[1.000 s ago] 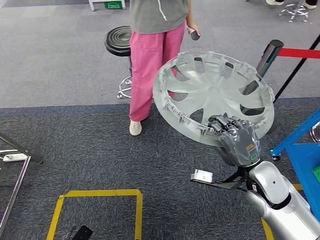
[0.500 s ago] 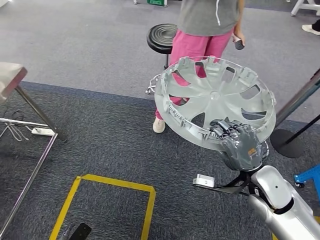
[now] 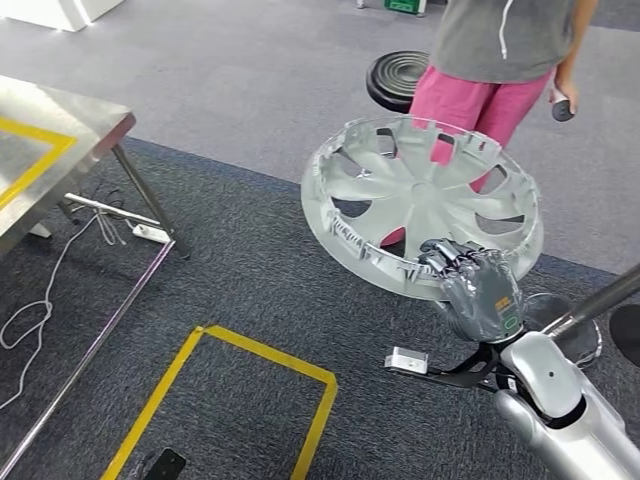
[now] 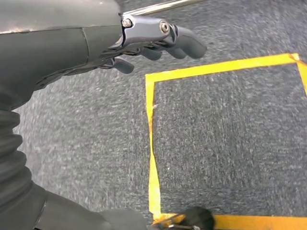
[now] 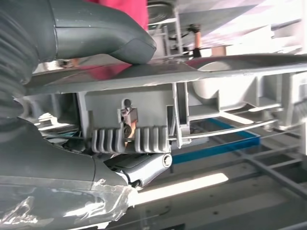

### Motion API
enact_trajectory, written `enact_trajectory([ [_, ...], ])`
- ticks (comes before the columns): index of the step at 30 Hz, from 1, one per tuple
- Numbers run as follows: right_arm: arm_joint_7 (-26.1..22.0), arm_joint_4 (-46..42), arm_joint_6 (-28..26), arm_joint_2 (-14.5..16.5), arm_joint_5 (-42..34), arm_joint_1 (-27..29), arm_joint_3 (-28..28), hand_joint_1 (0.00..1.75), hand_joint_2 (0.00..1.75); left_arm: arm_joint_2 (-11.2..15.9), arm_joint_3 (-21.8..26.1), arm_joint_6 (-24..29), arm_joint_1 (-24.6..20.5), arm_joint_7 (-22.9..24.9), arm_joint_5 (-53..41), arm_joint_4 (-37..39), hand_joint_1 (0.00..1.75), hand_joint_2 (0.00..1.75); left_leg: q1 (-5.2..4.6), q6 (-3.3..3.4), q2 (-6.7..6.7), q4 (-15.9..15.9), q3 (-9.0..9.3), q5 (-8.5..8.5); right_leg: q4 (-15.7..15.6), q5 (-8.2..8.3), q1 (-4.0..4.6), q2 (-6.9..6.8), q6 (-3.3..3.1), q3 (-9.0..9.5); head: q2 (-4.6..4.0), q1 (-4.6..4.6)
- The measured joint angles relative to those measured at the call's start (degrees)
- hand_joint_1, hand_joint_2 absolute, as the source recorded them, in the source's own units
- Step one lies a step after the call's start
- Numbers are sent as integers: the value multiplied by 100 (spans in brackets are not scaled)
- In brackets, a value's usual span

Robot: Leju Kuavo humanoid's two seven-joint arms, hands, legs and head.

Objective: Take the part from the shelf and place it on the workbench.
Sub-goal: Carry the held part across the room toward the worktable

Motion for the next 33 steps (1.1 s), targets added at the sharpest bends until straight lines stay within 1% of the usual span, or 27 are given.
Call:
enact_trajectory([
  [1,4,-1,0,-1,2,10,-8,175,175,-1,-5,-1,-7,0,1,3,0,175,2,-5,42,294,-124,-99,0,-5,10,-99,-9,1,0,1],
  [2,8,-1,0,-1,4,16,-14,175,175,-3,-11,-1,-7,0,1,5,0,175,2,-6,56,394,-152,-94,0,-8,16,-190,-13,3,0,0],
  [3,13,-1,0,-1,4,20,-20,175,175,-3,-15,-2,-2,0,2,8,0,175,1,-3,70,263,-61,13,1,-11,20,-273,-13,7,0,0],
  [4,18,-3,0,-1,4,22,-25,175,175,-1,-19,-2,0,0,2,10,0,175,-5,9,122,-71,138,186,1,-15,22,-350,-9,14,0,0],
  [6,22,-17,-2,-1,5,28,-39,175,175,2,-26,-2,-11,0,2,13,0,175,-45,53,382,-859,592,457,9,-35,45,-480,21,31,0,-4],
  [7,22,-26,-4,-4,8,29,-46,175,175,3,-31,-2,-24,-1,3,13,0,175,-67,82,479,-1108,724,513,13,-45,63,-540,44,39,0,-2],
  [8,23,-33,-6,-7,13,30,-53,175,175,4,-37,-2,-35,-2,7,15,0,175,-86,109,520,-1219,773,519,15,-54,79,-602,68,49,0,-2],
  [10,26,-44,-8,-12,22,32,-63,175,175,4,-48,-2,-36,-4,22,23,0,175,-83,165,384,-1250,762,535,3,-74,84,-712,122,72,0,1],
  [11,29,-52,-8,-13,24,35,-66,175,175,4,-53,-2,-30,-4,32,28,0,175,-67,192,314,-1261,765,547,39,-115,73,-656,155,66,0,3],
  [12,34,-63,-7,-17,26,41,-69,175,175,3,-58,-2,-30,-4,40,34,0,175,-45,221,245,-1273,770,561,170,-209,60,-522,188,17,0,12],
  [14,48,-79,-4,-29,36,60,-77,175,175,3,-69,-3,-52,-4,51,42,0,175,-11,260,111,-1282,772,579,794,-538,37,-161,236,-258,0,39],
  [15,54,-81,-1,-35,42,73,-80,175,175,4,-76,-4,-65,-1,54,47,0,175,-6,270,42,-1281,770,583,1196,-712,32,-61,247,-445,0,49],
  [16,57,-81,3,-37,47,87,-81,175,175,5,-85,-4,-72,5,55,51,0,175,-4,273,-33,-1280,769,586,1525,-819,30,-22,255,-614,0,55],
  [17,60,-81,9,-38,49,101,-82,175,175,6,-97,-4,-73,13,55,55,0,175,-2,271,-109,-1278,770,587,1686,-832,26,-9,259,-712,0,58],
  [18,62,-81,13,-38,50,115,-84,175,175,7,-111,-5,-71,20,56,59,0,175,5,266,-190,-1275,772,589,1617,-731,19,-2,260,-701,0,57],
  [19,63,-82,16,-38,50,126,-85,175,175,7,-125,-5,-69,24,56,62,0,175,16,256,-273,-1271,775,592,1344,-544,5,23,262,-588,0,57],
  [21,66,-84,18,-38,50,138,-88,175,175,13,-142,-6,-73,26,57,66,0,175,38,206,-438,-1243,759,594,527,-182,-55,258,298,-207,0,60],
  [23,66,-87,19,-39,51,142,-93,175,175,29,-144,-5,-77,26,58,67,0,175,45,132,-585,-1216,704,620,95,-80,-96,468,300,19,0,57],
  [24,64,-89,19,-39,52,144,-96,175,175,36,-148,-5,-72,26,59,69,0,175,50,91,-653,-1218,671,646,75,-101,-88,473,272,36,0,54],
  [25,62,-92,19,-39,53,145,-99,175,175,37,-156,-5,-63,27,59,71,0,175,62,57,-719,-1231,647,675,91,-91,-77,406,229,34,0,51],
  [26,61,-95,19,-39,54,144,-100,175,175,35,-167,-6,-50,27,59,74,0,175,68,26,-704,-1234,629,683,93,-80,-71,332,185,28,0,52],
  [27,60,-99,22,-39,53,145,-101,175,175,36,-178,-7,-42,27,59,76,0,175,58,-1,-584,-1187,597,647,88,-70,-67,259,139,29,0,39],
  [28,61,-106,27,-39,51,147,-102,175,175,40,-186,-5,-43,32,59,78,0,175,42,-22,-405,-1045,526,549,78,-60,-65,184,95,28,0,27],
  [29,61,-111,38,-39,49,148,-103,175,175,45,-191,-4,-50,43,59,79,0,175,27,-37,-188,-769,397,383,69,-53,-57,104,59,26,0,13],
  [30,61,-116,52,-38,46,150,-104,175,175,49,-194,-3,-63,59,59,80,0,175,17,-48,-33,-401,226,187,68,-52,-41,23,35,19,0,0],
  [32,66,-117,92,-37,36,144,-103,175,175,52,-202,-2,-79,98,59,80,0,175,20,-47,57,293,-79,-100,68,-54,-13,-145,13,6,0,-2],
  [33,68,-117,112,-36,29,139,-100,175,175,55,-205,-2,-77,110,59,79,0,175,17,-37,62,406,-114,-106,68,-55,-2,-222,8,4,0,-2],
])
